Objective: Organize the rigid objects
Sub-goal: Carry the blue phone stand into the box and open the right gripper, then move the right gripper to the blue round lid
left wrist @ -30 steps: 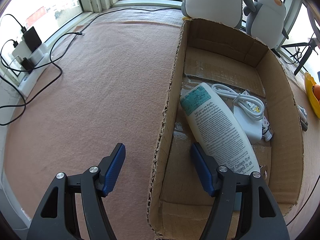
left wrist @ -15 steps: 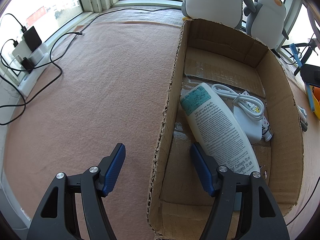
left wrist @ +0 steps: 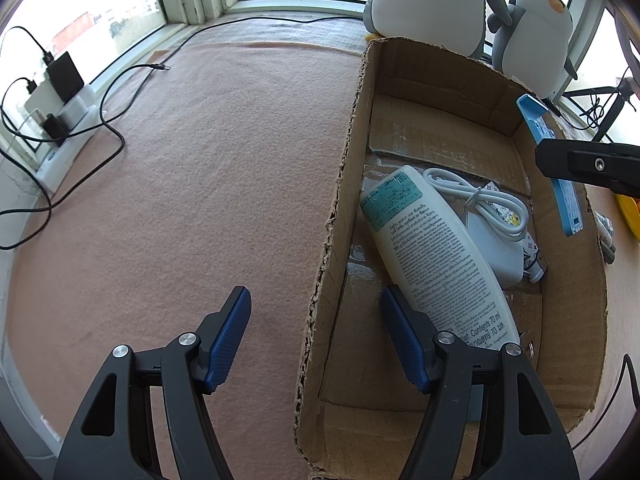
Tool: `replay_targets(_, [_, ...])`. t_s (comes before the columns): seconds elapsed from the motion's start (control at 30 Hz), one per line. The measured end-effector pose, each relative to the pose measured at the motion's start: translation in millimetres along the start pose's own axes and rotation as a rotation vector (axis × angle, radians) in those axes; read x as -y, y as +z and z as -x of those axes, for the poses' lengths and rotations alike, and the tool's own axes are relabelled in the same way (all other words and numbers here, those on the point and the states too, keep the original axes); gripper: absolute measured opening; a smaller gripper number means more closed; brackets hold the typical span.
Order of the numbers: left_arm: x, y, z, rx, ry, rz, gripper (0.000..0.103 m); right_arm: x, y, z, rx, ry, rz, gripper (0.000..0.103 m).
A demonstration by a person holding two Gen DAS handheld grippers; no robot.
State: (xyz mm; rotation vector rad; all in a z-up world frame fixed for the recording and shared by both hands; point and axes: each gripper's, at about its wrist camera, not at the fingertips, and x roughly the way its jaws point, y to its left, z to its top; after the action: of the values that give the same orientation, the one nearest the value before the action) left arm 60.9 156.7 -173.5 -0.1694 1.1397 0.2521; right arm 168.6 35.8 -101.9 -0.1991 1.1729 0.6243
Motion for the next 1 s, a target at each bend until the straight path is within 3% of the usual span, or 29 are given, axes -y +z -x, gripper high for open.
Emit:
replay_targets(0.37, [0.0,-0.1,-0.1,0.000,0.000,-0.001,0.069,-8.6,-0.2,-3.1,0.006,-0.013,0.041,0.034])
replay_targets(0.57, [0.0,0.0,0.0,0.000,-0.001,0.001,0.069,-12.6,0.6,5.5,0.035,0.019,0.058,0.041])
replay_targets(1.0, [-3.1,-0.5,0.5,0.000,0.001,0.002,0.069,0.6,-10.0,28.9,0.080,0.086,0.033,0.041])
